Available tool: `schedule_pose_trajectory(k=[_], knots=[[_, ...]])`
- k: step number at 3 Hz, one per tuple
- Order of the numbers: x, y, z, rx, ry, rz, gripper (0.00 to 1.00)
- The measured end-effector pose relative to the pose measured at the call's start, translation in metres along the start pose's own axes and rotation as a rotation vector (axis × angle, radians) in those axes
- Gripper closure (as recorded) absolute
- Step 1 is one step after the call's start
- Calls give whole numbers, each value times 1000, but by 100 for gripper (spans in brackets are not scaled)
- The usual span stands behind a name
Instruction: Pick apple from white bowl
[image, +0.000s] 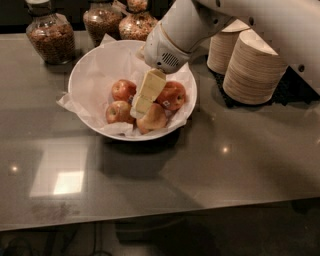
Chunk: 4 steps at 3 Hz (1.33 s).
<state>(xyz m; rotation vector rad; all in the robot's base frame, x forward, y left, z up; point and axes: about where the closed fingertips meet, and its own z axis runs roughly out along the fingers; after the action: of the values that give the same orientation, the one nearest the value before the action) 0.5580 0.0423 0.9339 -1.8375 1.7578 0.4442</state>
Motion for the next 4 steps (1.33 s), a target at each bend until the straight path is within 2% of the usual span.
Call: schedule_pose_trajectory(k=[1,2,3,4], knots=[[-3,-4,-1,8,7,-11,5],[-3,-4,-1,8,7,-11,23],[5,-1,-7,26,15,8,31],[14,4,-10,28,21,20,30]])
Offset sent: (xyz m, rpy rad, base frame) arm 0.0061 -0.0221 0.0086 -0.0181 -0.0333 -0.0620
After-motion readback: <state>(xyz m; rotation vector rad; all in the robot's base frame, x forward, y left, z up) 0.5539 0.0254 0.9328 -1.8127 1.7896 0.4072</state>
